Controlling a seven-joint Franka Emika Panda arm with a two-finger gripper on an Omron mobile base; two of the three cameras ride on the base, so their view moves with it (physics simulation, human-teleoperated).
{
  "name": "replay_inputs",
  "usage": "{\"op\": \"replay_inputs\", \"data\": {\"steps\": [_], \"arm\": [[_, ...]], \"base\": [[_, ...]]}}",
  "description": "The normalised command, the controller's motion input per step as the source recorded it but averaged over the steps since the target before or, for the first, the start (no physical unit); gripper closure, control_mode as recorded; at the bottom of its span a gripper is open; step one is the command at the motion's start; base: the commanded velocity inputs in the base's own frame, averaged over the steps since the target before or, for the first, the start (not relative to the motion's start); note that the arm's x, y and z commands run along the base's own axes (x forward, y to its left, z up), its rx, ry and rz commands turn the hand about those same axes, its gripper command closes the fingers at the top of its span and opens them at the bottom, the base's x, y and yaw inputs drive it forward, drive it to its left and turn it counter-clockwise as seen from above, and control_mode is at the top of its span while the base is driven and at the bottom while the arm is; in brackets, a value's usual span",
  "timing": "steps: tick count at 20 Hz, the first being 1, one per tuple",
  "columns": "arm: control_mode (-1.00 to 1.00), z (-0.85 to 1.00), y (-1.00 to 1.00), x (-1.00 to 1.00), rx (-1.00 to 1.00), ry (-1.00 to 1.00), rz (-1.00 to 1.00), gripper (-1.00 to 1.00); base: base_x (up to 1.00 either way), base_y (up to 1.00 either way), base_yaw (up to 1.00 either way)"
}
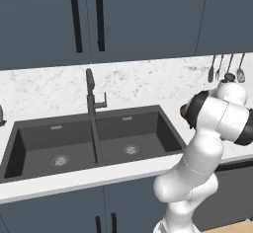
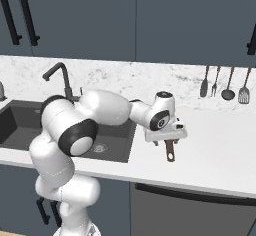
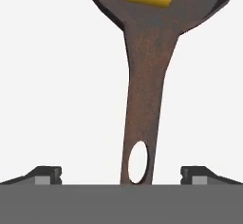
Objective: Pick the pan and sponge and place them into the sink. Then turn on the water.
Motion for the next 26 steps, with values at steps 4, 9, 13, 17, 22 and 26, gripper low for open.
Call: {"op": "replay_inputs", "data": {"steps": [4, 9, 13, 17, 22, 26], "arm": [[-1.0, -0.22, -0.02, 0.28, 0.13, 0.01, 0.0, -1.0], [-1.0, -0.39, -0.2, 0.2, 0.1, 0.0, 0.0, -1.0], [-1.0, -0.39, -0.14, 0.21, 0.01, 0.0, 0.0, -1.0], [-1.0, -0.33, -0.01, 0.12, 0.0, 0.0, 0.0, -1.0], [-1.0, -0.48, 0.0, -0.07, 0.0, 0.0, 0.0, -1.0], [-1.0, -0.54, 0.07, -0.13, 0.0, -0.01, 0.0, -1.0]], "base": [[0.0, 0.0, 0.0], [0.0, 0.0, 0.0], [0.0, 0.0, 0.0], [0.0, 0.0, 0.0], [0.0, 0.0, 0.0], [0.0, 0.0, 0.0]]}}
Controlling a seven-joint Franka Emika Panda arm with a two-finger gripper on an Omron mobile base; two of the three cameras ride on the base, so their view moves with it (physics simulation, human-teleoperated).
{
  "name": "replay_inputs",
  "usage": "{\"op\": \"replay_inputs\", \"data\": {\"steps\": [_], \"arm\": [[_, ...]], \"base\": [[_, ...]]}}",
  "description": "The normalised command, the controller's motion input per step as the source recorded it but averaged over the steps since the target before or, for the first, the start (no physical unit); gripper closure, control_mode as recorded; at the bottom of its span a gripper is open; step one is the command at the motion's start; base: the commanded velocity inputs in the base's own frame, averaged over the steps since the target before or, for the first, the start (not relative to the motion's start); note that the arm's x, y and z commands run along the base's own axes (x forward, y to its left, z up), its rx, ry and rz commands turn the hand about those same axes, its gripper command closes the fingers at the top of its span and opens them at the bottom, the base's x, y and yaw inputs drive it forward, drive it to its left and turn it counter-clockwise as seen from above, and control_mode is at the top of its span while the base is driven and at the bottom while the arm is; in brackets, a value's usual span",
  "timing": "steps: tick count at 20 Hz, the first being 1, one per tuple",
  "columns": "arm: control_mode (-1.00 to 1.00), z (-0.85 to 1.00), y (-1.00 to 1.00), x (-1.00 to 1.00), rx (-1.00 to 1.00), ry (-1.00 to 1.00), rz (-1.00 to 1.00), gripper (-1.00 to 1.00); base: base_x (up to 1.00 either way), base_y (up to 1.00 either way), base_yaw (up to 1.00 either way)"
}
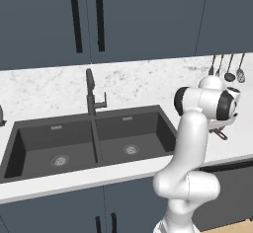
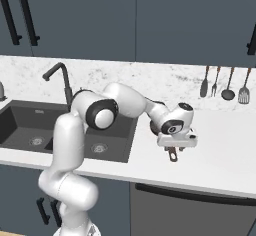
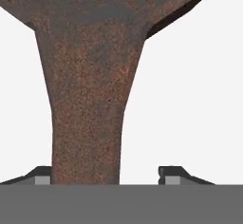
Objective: Pick the pan and sponge and place them into the sink. Then turn on the water.
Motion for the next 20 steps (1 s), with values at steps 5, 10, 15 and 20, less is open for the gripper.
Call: {"op": "replay_inputs", "data": {"steps": [5, 10, 15, 20], "arm": [[-1.0, -0.59, 0.25, -0.06, 0.0, -0.05, 0.0, 1.0], [-1.0, -0.37, 0.26, -0.34, 0.0, -0.13, 0.0, 1.0], [-1.0, -0.01, 0.6, -0.79, -0.04, -0.17, 0.0, 1.0], [-1.0, 0.47, 0.78, -0.4, -0.1, -0.15, 0.0, 1.0]], "base": [[0.0, 0.0, 0.0], [0.0, 0.0, 0.0], [0.0, 0.0, 0.0], [0.0, 0.0, 0.0]]}}
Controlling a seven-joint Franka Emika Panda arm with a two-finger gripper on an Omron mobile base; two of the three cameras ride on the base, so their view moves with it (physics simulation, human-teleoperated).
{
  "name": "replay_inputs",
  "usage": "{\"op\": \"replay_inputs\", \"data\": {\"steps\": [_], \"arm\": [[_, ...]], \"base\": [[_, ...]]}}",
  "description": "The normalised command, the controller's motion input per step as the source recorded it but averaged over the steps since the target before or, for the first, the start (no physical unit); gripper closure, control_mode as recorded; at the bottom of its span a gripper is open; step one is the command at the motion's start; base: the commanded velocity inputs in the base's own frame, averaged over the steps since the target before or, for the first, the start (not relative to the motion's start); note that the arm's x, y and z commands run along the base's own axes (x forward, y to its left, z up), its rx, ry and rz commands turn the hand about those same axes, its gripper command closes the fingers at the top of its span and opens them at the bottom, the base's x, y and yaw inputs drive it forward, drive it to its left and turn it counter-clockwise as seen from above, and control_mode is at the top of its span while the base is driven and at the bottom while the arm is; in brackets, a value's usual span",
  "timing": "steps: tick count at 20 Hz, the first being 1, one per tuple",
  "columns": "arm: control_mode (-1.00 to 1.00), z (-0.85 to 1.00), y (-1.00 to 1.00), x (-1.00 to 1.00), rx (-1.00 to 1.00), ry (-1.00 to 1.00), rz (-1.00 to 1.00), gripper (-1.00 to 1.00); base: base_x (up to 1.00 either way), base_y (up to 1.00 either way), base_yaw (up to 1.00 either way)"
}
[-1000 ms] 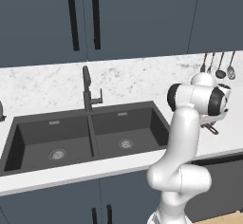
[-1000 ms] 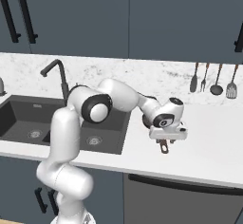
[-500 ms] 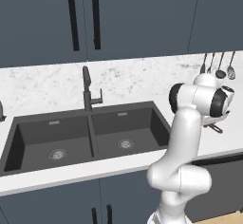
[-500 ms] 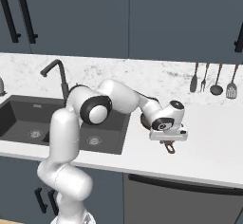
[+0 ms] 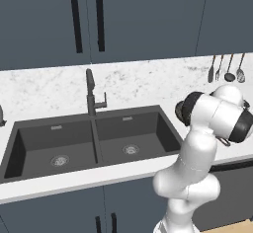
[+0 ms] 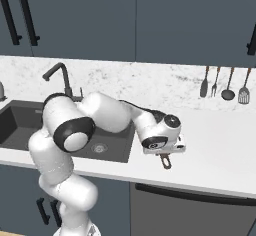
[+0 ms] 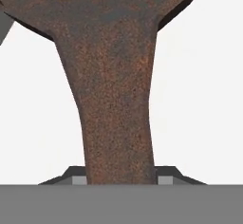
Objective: Pick the pan and sponge and place them into the sink. Then turn on the water.
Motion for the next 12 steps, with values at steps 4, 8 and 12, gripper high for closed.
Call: {"op": "replay_inputs", "data": {"steps": [4, 8, 12], "arm": [[-1.0, 0.9, 0.93, -0.12, -0.21, -0.03, 0.03, 1.0], [-1.0, 0.57, 0.89, -0.04, -0.24, 0.06, 0.09, 1.0], [-1.0, 0.46, 0.74, -0.01, -0.18, 0.21, 0.11, 1.0]], "base": [[0.0, 0.0, 0.0], [0.0, 0.0, 0.0], [0.0, 0.0, 0.0]]}}
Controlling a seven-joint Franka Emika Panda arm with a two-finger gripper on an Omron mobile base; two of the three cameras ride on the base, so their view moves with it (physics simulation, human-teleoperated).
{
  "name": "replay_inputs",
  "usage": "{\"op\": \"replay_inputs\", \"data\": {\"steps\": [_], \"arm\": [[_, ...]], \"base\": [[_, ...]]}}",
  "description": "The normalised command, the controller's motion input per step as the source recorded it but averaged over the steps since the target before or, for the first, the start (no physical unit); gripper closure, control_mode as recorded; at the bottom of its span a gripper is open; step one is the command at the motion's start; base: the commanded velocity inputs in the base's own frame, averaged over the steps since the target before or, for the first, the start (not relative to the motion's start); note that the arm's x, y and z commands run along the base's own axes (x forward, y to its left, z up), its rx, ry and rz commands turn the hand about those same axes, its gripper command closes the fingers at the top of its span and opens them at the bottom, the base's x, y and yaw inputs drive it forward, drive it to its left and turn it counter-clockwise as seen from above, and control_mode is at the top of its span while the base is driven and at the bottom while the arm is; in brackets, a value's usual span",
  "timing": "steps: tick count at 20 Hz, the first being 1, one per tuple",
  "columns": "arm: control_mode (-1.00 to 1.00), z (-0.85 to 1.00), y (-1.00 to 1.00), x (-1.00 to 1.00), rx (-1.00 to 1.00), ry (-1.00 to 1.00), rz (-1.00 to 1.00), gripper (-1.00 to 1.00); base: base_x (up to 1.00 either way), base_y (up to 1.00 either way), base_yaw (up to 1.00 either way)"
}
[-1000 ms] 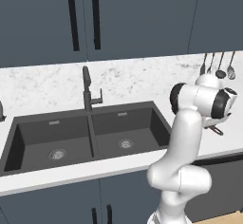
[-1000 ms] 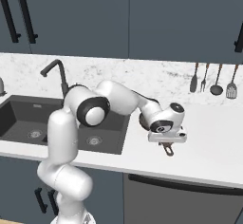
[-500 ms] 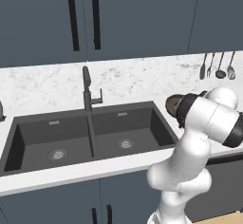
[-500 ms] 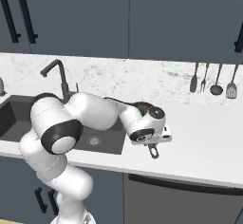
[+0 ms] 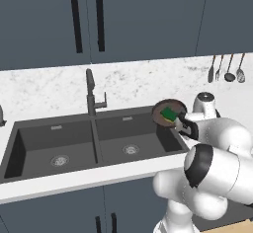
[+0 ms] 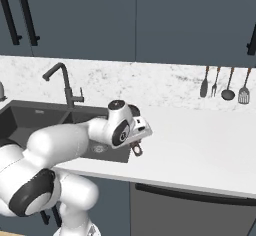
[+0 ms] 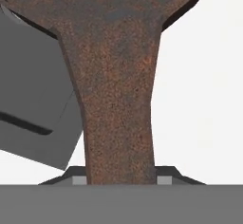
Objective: Pick the pan and sponge and place them into the sink. Then turn on the water.
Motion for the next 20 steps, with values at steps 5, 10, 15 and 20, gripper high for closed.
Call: {"op": "replay_inputs", "data": {"steps": [5, 10, 15, 20], "arm": [[-1.0, 0.29, 0.73, 0.0, -0.02, 0.14, 0.12, 1.0], [-1.0, 0.22, 0.37, 0.12, 0.02, 0.11, 0.16, 1.0], [-1.0, 0.0, 0.31, 0.25, 0.05, 0.15, 0.17, 1.0], [-1.0, 0.0, 0.44, 0.25, 0.09, 0.14, 0.17, 1.0]], "base": [[0.0, 0.0, 0.0], [0.0, 0.0, 0.0], [0.0, 0.0, 0.0], [0.0, 0.0, 0.0]]}}
